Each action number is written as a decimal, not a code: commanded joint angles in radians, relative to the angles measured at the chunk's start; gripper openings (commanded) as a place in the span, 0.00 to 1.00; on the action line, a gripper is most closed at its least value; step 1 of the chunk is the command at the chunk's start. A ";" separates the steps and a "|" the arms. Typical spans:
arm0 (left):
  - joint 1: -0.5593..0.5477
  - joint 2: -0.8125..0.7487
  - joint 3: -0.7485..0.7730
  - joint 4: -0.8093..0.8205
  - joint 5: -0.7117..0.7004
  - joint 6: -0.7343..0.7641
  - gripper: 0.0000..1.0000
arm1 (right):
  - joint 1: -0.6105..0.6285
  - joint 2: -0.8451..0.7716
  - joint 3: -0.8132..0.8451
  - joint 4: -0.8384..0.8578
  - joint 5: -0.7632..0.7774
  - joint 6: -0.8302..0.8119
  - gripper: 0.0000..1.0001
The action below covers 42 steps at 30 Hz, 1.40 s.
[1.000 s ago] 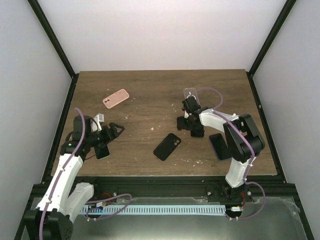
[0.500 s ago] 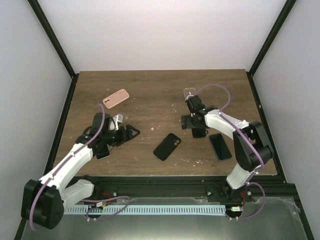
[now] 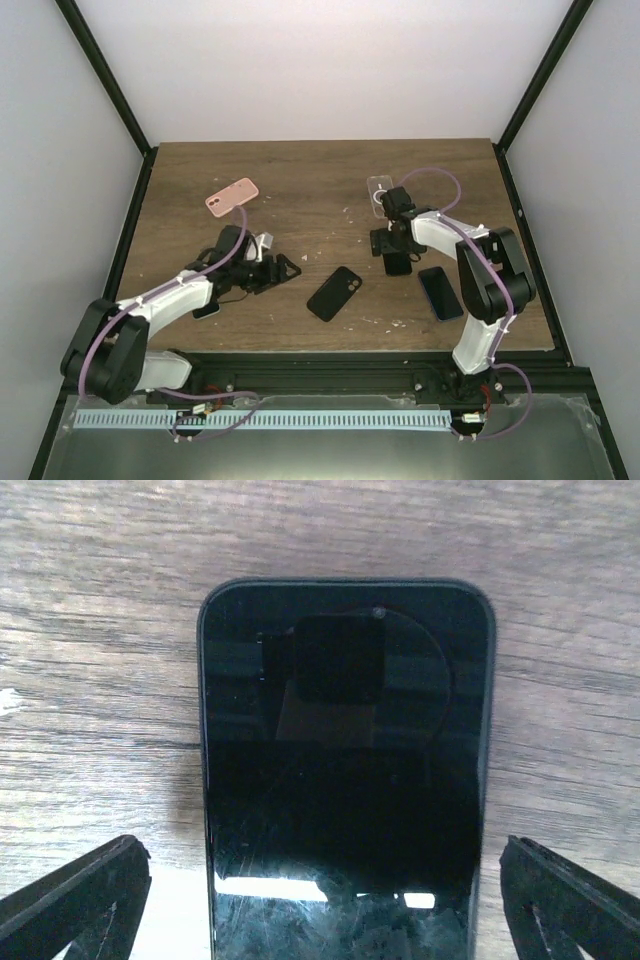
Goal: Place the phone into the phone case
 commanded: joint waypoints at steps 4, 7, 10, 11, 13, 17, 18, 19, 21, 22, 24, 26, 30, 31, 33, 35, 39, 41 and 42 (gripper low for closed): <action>-0.090 0.130 0.020 0.164 0.015 -0.019 0.78 | -0.011 0.042 0.039 0.003 -0.012 -0.026 0.95; -0.114 0.172 0.025 0.201 0.023 -0.028 0.76 | -0.012 0.048 0.034 -0.002 -0.009 -0.021 0.94; -0.124 0.203 0.026 0.222 0.018 -0.026 0.76 | -0.012 0.045 0.023 0.000 -0.020 -0.016 0.92; -0.125 0.214 0.025 0.229 0.019 -0.028 0.76 | -0.013 0.043 0.019 0.003 -0.026 -0.015 0.92; -0.129 0.233 0.021 0.243 0.023 -0.031 0.76 | -0.013 0.039 0.012 0.006 -0.036 -0.011 0.89; -0.153 0.257 0.003 0.284 0.031 -0.055 0.75 | -0.012 0.026 0.004 0.003 -0.053 -0.002 0.84; -0.164 0.261 0.001 0.294 0.028 -0.064 0.75 | -0.012 0.022 0.003 0.003 -0.057 -0.001 0.83; -0.177 0.265 -0.001 0.303 0.025 -0.070 0.75 | -0.012 0.017 0.001 0.002 -0.061 0.003 0.81; -0.206 0.275 -0.002 0.322 0.021 -0.086 0.75 | -0.012 0.008 -0.004 0.003 -0.068 0.009 0.79; -0.220 0.286 -0.001 0.335 0.021 -0.097 0.75 | -0.013 0.003 -0.006 0.003 -0.074 0.012 0.78; -0.249 0.305 0.005 0.353 0.023 -0.118 0.75 | -0.011 -0.006 -0.011 0.004 -0.083 0.022 0.75; -0.273 0.319 0.007 0.378 0.021 -0.143 0.74 | -0.012 -0.014 -0.015 -0.001 -0.085 0.035 0.73; -0.330 0.340 0.015 0.436 0.023 -0.191 0.74 | -0.012 -0.045 -0.031 -0.008 -0.107 0.060 0.67; -0.346 0.346 0.019 0.451 0.024 -0.202 0.73 | -0.012 -0.054 -0.036 -0.008 -0.111 0.066 0.67; -0.370 0.360 0.023 0.487 0.031 -0.229 0.73 | -0.012 -0.075 -0.048 -0.010 -0.121 0.078 0.65; -0.389 0.376 0.022 0.548 0.038 -0.264 0.73 | -0.010 -0.093 -0.059 -0.011 -0.133 0.088 0.64; -0.418 0.410 0.022 0.635 0.048 -0.317 0.73 | -0.004 -0.127 -0.077 -0.025 -0.151 0.104 0.62; -0.420 0.421 0.021 0.661 0.058 -0.334 0.72 | 0.004 -0.151 -0.082 -0.035 -0.159 0.116 0.62; -0.421 0.419 0.014 0.674 0.058 -0.341 0.72 | 0.011 -0.165 -0.086 -0.040 -0.165 0.121 0.62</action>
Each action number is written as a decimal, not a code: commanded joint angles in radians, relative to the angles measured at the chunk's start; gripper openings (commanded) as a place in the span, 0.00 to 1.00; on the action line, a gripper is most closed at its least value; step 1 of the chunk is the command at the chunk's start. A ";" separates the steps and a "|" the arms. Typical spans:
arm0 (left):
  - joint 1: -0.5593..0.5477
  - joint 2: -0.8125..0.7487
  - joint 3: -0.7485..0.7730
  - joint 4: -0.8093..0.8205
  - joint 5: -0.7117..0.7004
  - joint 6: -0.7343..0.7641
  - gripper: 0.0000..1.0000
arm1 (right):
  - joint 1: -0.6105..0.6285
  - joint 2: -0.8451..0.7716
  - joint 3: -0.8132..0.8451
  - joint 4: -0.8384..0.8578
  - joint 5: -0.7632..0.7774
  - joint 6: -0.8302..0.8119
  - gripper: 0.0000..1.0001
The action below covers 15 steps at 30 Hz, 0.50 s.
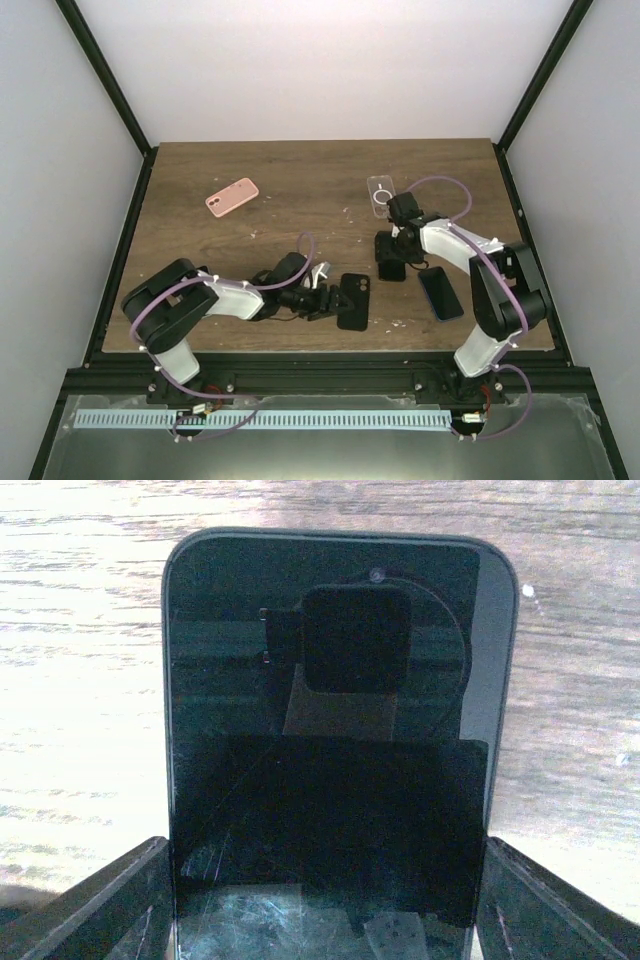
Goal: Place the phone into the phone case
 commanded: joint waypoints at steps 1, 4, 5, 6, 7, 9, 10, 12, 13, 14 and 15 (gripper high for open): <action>-0.009 0.008 0.001 0.130 0.011 -0.057 0.72 | 0.023 -0.082 -0.004 -0.023 -0.037 0.042 0.62; -0.004 -0.033 -0.004 0.085 -0.021 -0.041 0.72 | 0.061 -0.132 -0.018 -0.032 -0.056 0.080 0.61; -0.002 -0.053 -0.003 0.055 -0.034 -0.026 0.73 | 0.077 -0.149 -0.024 -0.035 -0.061 0.094 0.61; 0.003 -0.075 -0.002 0.017 -0.048 -0.012 0.74 | 0.095 -0.166 -0.031 -0.035 -0.067 0.112 0.61; 0.010 -0.100 -0.003 -0.017 -0.067 0.006 0.76 | 0.112 -0.182 -0.041 -0.033 -0.077 0.127 0.61; 0.024 -0.155 -0.007 -0.089 -0.103 0.033 0.83 | 0.143 -0.213 -0.059 -0.026 -0.096 0.171 0.61; 0.033 -0.196 -0.010 -0.125 -0.124 0.049 0.88 | 0.158 -0.227 -0.068 -0.018 -0.104 0.193 0.61; 0.045 -0.261 -0.012 -0.200 -0.185 0.085 1.00 | 0.188 -0.252 -0.087 0.008 -0.135 0.230 0.61; 0.047 -0.296 -0.010 -0.240 -0.216 0.103 1.00 | 0.203 -0.262 -0.100 0.024 -0.146 0.246 0.61; 0.050 -0.330 -0.011 -0.282 -0.246 0.121 1.00 | 0.220 -0.272 -0.110 0.036 -0.155 0.263 0.61; 0.051 -0.366 -0.008 -0.321 -0.273 0.136 1.00 | 0.236 -0.278 -0.116 0.044 -0.159 0.281 0.60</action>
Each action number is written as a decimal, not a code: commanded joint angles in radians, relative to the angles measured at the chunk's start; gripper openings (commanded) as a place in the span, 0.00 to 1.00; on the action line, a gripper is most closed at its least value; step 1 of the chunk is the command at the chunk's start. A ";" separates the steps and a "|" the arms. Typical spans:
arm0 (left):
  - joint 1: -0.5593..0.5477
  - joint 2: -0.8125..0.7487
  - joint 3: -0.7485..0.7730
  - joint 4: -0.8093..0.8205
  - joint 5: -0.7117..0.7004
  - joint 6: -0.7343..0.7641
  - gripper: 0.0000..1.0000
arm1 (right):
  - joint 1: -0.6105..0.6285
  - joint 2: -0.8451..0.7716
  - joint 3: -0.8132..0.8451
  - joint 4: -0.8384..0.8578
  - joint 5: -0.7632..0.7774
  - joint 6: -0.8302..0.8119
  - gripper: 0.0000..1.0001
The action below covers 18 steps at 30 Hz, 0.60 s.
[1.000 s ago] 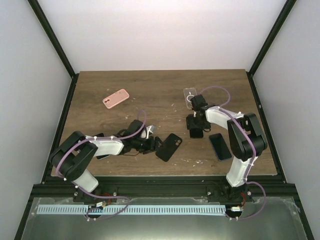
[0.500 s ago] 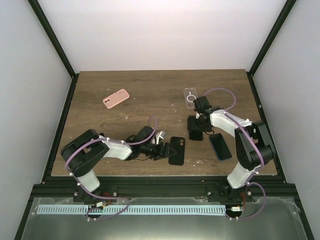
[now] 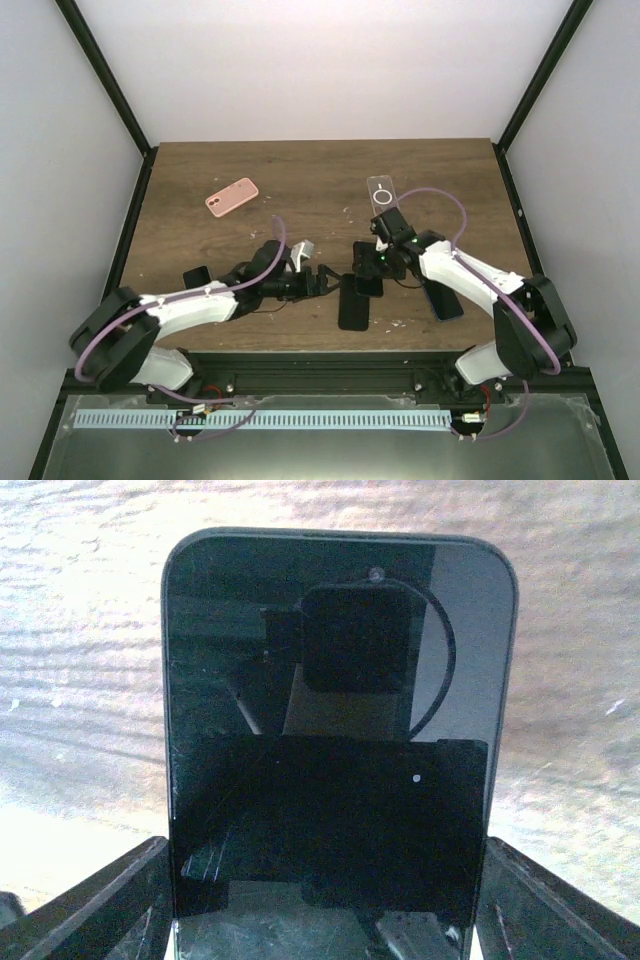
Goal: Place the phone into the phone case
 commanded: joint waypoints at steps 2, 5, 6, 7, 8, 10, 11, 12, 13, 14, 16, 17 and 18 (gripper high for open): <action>0.009 -0.172 -0.008 -0.242 -0.190 0.115 1.00 | 0.084 -0.050 -0.028 0.075 -0.059 0.132 0.60; 0.010 -0.275 -0.015 -0.337 -0.281 0.143 1.00 | 0.129 -0.058 -0.038 0.096 -0.061 0.181 0.60; 0.009 -0.307 -0.016 -0.365 -0.313 0.149 1.00 | 0.142 -0.060 -0.039 0.100 -0.055 0.205 0.60; 0.010 -0.336 -0.016 -0.392 -0.340 0.155 1.00 | 0.156 -0.062 -0.043 0.103 -0.050 0.223 0.60; 0.010 -0.364 -0.017 -0.412 -0.366 0.161 1.00 | 0.170 -0.065 -0.047 0.110 -0.050 0.241 0.60; 0.011 -0.425 -0.027 -0.440 -0.408 0.171 1.00 | 0.198 -0.070 -0.062 0.127 -0.050 0.279 0.60; 0.012 -0.446 -0.032 -0.449 -0.421 0.174 1.00 | 0.212 -0.071 -0.070 0.138 -0.048 0.298 0.59; 0.013 -0.463 -0.037 -0.455 -0.432 0.176 1.00 | 0.224 -0.072 -0.076 0.144 -0.040 0.314 0.59; 0.014 -0.479 -0.042 -0.459 -0.441 0.177 1.00 | 0.234 -0.071 -0.082 0.148 -0.032 0.328 0.59; 0.015 -0.489 -0.049 -0.461 -0.447 0.176 1.00 | 0.240 -0.068 -0.089 0.151 -0.026 0.339 0.59; 0.015 -0.504 -0.057 -0.462 -0.456 0.175 1.00 | 0.246 -0.062 -0.105 0.165 -0.027 0.359 0.59; 0.015 -0.505 -0.058 -0.462 -0.456 0.173 1.00 | 0.247 -0.060 -0.114 0.174 -0.032 0.366 0.59; 0.016 -0.504 -0.058 -0.463 -0.456 0.173 1.00 | 0.248 -0.057 -0.120 0.178 -0.033 0.373 0.59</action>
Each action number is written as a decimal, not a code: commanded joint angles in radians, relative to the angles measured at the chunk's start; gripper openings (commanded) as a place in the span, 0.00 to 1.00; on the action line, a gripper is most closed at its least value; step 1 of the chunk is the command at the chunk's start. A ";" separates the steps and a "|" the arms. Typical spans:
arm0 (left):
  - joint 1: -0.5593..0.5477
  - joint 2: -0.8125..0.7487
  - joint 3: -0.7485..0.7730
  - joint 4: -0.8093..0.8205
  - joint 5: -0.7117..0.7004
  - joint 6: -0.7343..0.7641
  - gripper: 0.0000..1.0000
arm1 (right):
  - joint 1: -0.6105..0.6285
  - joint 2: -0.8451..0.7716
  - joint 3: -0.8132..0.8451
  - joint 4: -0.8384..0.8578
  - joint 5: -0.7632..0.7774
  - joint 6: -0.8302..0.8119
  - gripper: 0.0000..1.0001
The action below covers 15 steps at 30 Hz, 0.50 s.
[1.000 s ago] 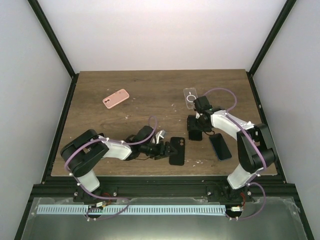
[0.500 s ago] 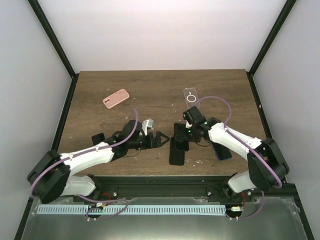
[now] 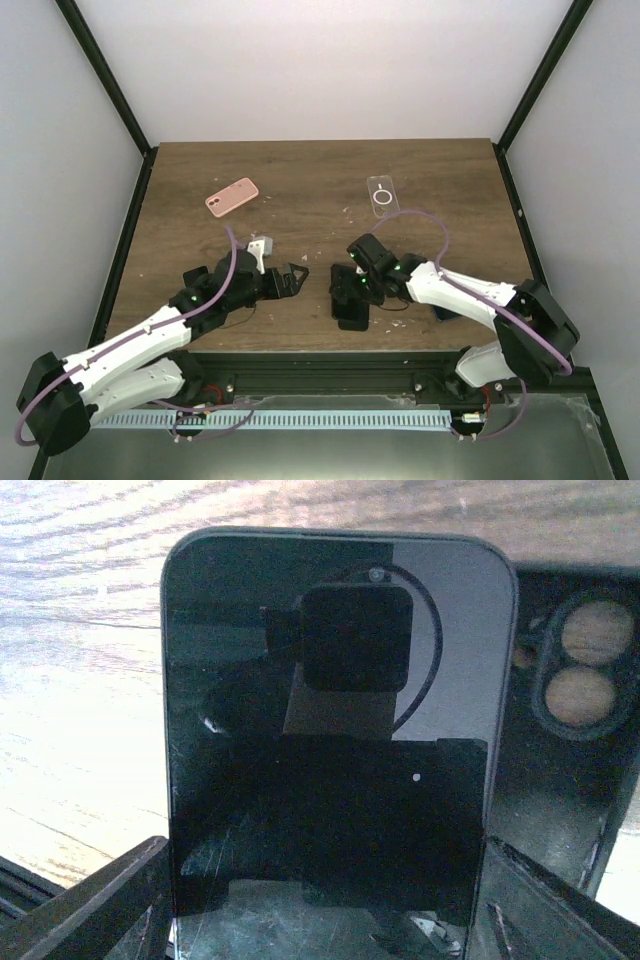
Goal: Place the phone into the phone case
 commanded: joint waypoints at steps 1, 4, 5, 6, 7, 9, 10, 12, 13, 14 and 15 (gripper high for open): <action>0.006 -0.007 -0.018 -0.040 -0.048 0.021 1.00 | 0.012 -0.013 -0.019 0.054 0.011 0.076 0.59; 0.006 0.008 -0.016 -0.047 -0.047 0.017 0.99 | 0.017 -0.022 -0.036 0.052 0.031 0.093 0.60; 0.006 0.013 -0.017 -0.045 -0.046 0.011 0.99 | 0.017 -0.027 -0.043 0.055 0.034 0.099 0.60; 0.006 0.019 -0.020 -0.040 -0.043 0.007 0.99 | 0.019 -0.030 -0.052 0.060 0.035 0.105 0.59; 0.006 0.023 -0.024 -0.031 -0.039 0.003 0.99 | 0.020 -0.031 -0.059 0.065 0.033 0.110 0.60; 0.007 0.035 -0.029 -0.016 -0.029 -0.005 0.99 | 0.024 -0.030 -0.071 0.072 0.027 0.117 0.60; 0.006 0.042 -0.030 -0.011 -0.023 -0.008 0.99 | 0.026 -0.029 -0.074 0.075 0.025 0.119 0.60; 0.005 0.054 -0.030 -0.005 -0.018 -0.012 0.98 | 0.029 -0.027 -0.082 0.078 0.029 0.122 0.60; 0.006 0.060 -0.029 -0.002 -0.015 -0.015 0.98 | 0.030 -0.026 -0.085 0.080 0.035 0.122 0.60; 0.006 0.064 -0.030 0.001 -0.014 -0.016 0.97 | 0.030 -0.023 -0.085 0.080 0.040 0.122 0.60; 0.006 0.069 -0.030 0.003 -0.012 -0.018 0.97 | 0.030 -0.020 -0.086 0.081 0.045 0.119 0.60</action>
